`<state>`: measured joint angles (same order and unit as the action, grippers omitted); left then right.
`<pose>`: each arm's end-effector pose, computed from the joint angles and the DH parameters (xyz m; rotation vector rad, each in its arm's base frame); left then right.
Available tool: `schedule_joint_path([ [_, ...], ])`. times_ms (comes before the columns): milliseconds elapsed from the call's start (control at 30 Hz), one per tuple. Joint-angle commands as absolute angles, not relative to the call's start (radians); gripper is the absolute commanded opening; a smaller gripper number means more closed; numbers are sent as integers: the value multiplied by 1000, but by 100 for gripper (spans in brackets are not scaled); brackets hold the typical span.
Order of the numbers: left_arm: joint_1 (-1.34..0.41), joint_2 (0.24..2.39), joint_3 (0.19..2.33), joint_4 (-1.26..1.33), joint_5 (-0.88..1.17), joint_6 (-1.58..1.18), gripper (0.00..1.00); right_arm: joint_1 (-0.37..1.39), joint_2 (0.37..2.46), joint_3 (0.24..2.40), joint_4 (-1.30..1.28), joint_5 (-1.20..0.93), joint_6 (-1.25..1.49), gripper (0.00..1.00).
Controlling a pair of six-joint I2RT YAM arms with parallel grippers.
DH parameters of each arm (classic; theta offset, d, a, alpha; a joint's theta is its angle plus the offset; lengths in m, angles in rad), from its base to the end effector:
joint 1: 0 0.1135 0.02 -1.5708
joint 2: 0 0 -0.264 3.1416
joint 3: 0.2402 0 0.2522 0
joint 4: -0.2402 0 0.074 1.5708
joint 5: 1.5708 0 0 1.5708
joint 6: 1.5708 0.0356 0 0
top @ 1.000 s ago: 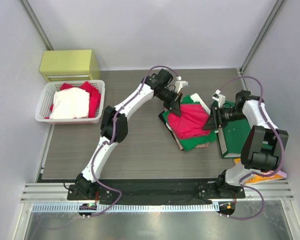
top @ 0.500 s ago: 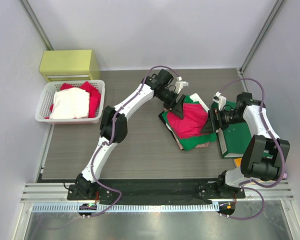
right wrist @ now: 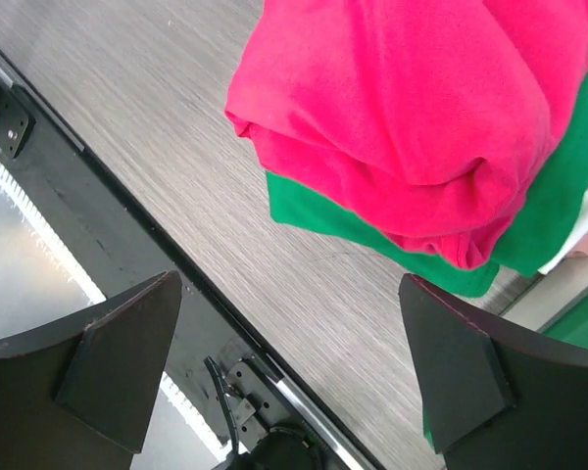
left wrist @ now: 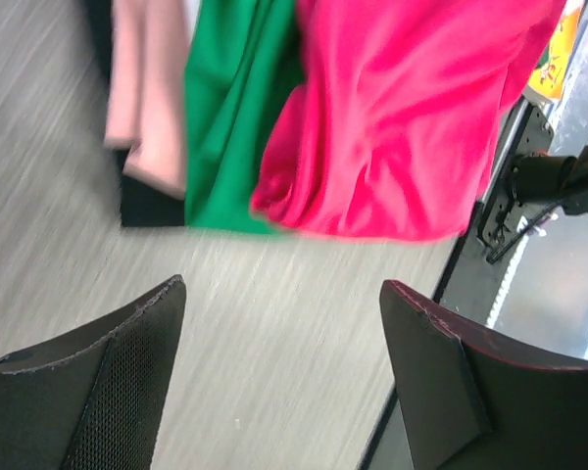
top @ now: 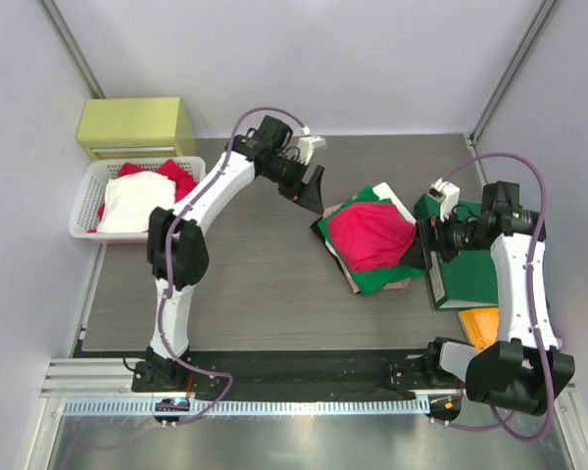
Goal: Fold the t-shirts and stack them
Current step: Put the neatly folded tshirt into the corner of the board with the right arm
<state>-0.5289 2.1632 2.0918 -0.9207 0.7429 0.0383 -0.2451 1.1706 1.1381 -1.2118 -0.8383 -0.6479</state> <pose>0.3943 -0.2584 0.2910 0.9907 2.3493 -1.1402 0.1959 -0.0217 0.3160 -0.6482 2.3006 0.7884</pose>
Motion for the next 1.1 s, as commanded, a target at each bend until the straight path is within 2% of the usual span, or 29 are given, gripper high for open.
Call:
schedule_joint_path([
  [0, -468, 1972, 1953, -858, 712, 55, 80, -249, 1080, 1196, -1168, -831, -560, 97],
  [33, -459, 1927, 1884, -832, 678, 60, 77, -249, 1048, 1203, -1137, -824, -534, 93],
  [67, -448, 1845, 1849, -818, 646, 63, 72, -250, 1031, 1201, -1108, -816, -472, 47],
  [100, -430, 1795, 1780, -804, 620, 67, 42, -249, 1016, 1197, -1016, -786, -425, 15],
  [133, -419, 1751, 1741, -781, 595, 72, 20, -249, 1005, 1184, -976, -778, -385, 1],
  [167, -408, 1655, 1705, -764, 525, 66, 0, -247, 1009, 1184, -962, -791, -373, 1],
  [300, -353, 1442, 1478, -698, 376, 80, 0, -157, 1107, 1177, -872, -831, -273, 1],
  [467, -296, 1209, 1278, -586, 200, 84, 0, 29, 1164, 1172, -758, -652, -224, 1],
  [600, -226, 1048, 1123, -479, 49, 37, 0, 147, 1293, 1206, -697, -510, -193, 1],
  [800, -169, 1023, 1108, -508, 77, 38, 0, 201, 1370, 1244, -650, -440, -172, 1],
  [967, -161, 1048, 1108, -505, 106, 26, 0, 201, 1480, 1149, -626, -371, -198, 1],
  [1067, -150, 1058, 1098, -505, 121, 17, 0, 199, 1567, 1071, -562, -400, -169, 1],
])
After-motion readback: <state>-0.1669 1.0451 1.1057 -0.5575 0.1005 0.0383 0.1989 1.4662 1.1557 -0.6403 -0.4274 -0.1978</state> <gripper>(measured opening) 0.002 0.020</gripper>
